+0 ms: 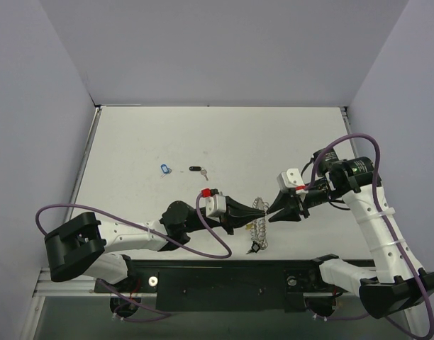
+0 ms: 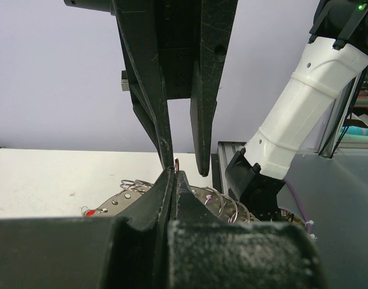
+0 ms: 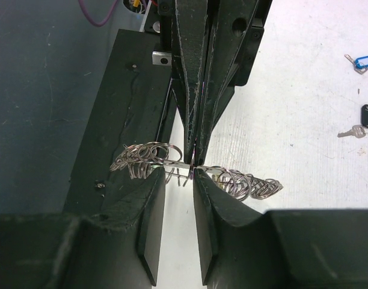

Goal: Put the keys on the keyring

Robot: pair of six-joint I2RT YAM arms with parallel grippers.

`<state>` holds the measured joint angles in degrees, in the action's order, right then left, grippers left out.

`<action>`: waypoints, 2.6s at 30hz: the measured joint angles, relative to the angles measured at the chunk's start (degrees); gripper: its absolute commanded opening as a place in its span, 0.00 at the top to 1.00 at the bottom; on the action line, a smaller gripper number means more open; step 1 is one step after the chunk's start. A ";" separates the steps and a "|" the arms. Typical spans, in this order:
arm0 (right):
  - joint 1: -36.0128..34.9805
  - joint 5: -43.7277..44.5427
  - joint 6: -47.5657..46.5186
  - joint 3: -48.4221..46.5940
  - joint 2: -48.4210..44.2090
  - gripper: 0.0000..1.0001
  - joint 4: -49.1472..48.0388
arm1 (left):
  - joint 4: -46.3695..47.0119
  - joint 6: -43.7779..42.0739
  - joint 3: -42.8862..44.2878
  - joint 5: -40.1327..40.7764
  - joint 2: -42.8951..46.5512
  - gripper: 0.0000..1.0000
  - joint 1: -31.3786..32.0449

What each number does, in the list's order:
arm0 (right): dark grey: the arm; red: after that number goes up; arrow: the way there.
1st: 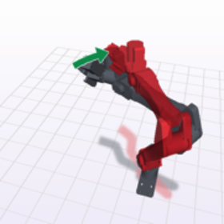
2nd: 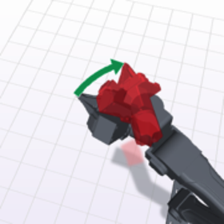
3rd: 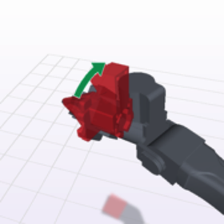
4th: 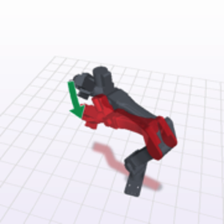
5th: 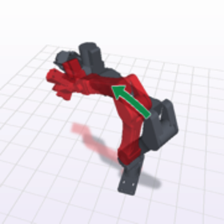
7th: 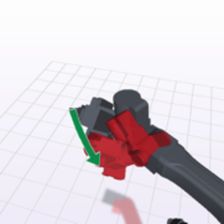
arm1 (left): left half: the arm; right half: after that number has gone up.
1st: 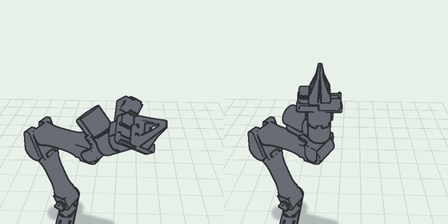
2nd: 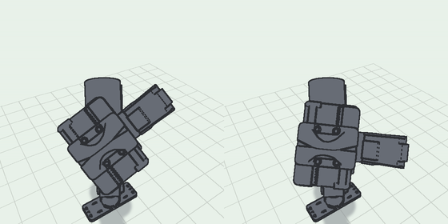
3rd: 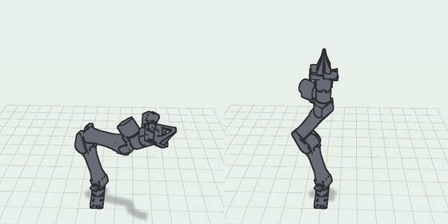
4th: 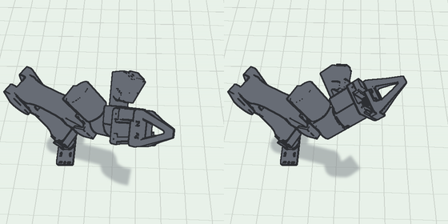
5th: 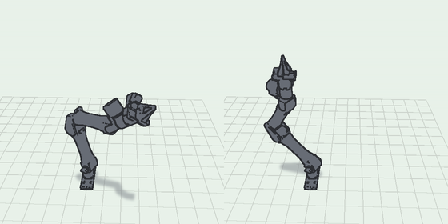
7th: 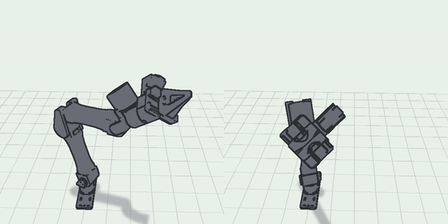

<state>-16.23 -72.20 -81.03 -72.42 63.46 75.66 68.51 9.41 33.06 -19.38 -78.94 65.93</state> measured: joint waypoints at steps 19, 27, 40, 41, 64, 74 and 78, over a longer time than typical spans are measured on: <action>-0.04 0.63 -0.04 0.00 0.98 0.88 0.00 | 0.02 -0.02 0.57 0.76 -0.48 1.00 0.44; -0.07 0.96 -0.04 0.00 0.98 0.98 -0.02 | 0.00 -0.02 0.57 0.79 -0.48 1.00 0.70; -0.07 1.49 0.22 -0.13 0.98 1.00 -0.09 | 0.00 0.48 0.57 1.03 -0.66 1.00 0.72; -0.07 1.51 0.31 -0.13 0.98 1.00 -0.09 | -0.02 0.48 0.57 1.03 -0.66 1.00 0.72; -0.44 3.48 4.79 -0.13 0.98 1.00 -1.07 | -7.10 -1.33 1.62 1.64 1.57 0.99 1.05; -0.74 3.98 6.19 -0.13 0.98 1.00 -1.33 | -10.10 -1.81 2.27 1.66 2.47 0.99 1.09; -0.74 4.09 6.49 -0.13 0.98 1.00 -1.44 | -11.32 -2.27 2.58 1.66 2.82 1.00 1.09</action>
<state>-16.97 -68.12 -74.54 -72.55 64.45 74.22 57.19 7.14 35.64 -17.72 -76.12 67.02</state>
